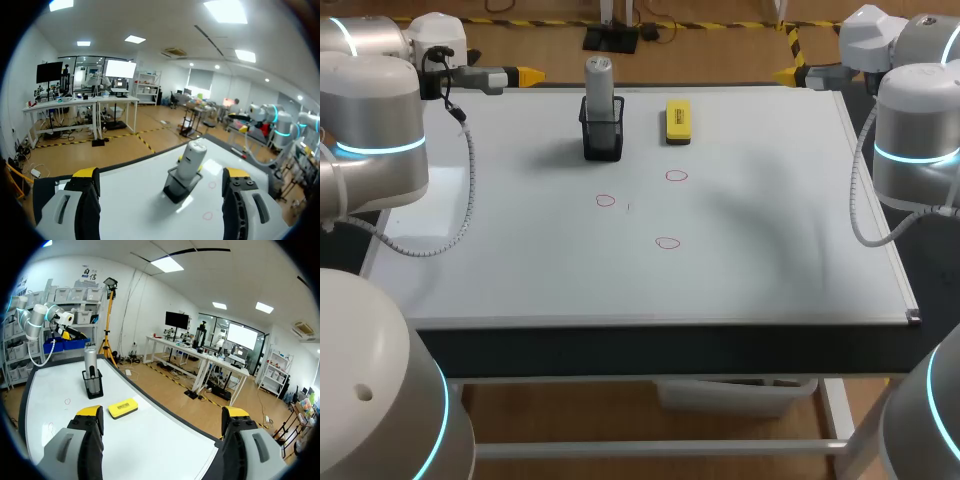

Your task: Pick up the inspection probe, press it on each red-marked spot on the whiteboard one by one, put down the probe, pick up the eraser, and wipe off all the red marks.

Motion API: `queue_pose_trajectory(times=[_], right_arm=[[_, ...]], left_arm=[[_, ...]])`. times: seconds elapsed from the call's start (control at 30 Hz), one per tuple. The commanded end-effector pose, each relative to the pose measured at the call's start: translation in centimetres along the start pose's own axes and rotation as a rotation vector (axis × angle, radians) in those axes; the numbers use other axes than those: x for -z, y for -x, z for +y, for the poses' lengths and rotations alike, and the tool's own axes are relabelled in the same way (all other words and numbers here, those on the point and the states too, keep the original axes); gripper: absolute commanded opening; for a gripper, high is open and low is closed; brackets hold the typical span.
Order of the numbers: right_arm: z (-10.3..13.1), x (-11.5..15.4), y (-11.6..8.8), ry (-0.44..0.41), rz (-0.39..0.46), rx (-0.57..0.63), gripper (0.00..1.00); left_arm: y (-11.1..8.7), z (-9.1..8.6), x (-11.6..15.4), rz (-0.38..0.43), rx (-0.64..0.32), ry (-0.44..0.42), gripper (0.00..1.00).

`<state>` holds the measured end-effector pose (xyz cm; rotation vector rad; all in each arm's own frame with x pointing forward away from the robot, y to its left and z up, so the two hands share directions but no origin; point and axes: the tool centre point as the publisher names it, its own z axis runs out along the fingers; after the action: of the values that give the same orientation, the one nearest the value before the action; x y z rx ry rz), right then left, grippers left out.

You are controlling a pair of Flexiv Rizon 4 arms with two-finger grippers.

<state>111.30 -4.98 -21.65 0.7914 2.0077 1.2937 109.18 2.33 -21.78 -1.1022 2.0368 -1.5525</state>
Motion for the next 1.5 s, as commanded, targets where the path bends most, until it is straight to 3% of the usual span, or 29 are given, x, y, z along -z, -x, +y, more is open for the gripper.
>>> queue_pose_trajectory(times=[0.03,0.37,0.83,1.17,1.5], right_arm=[[0.0,0.0,0.0,0.0,0.001,0.0,1.0],[0.0,0.0,0.0,0.0,0.001,0.0,1.0],[0.0,0.0,0.0,0.0,0.001,0.0,1.0],[0.0,0.0,0.0,0.0,0.001,0.0,1.0],[0.0,0.0,0.0,0.0,0.001,0.0,1.0]], left_arm=[[0.0,0.0,0.0,-0.001,0.0,0.0,1.0],[0.1,-0.1,-0.8,0.036,-0.027,-0.011,1.0],[-0.2,-0.3,-4.3,0.328,-0.145,-0.079,1.0],[-0.3,-0.3,-6.6,0.436,-0.183,-0.135,1.0],[-0.6,0.8,-8.1,0.587,-0.189,-0.169,1.0]])
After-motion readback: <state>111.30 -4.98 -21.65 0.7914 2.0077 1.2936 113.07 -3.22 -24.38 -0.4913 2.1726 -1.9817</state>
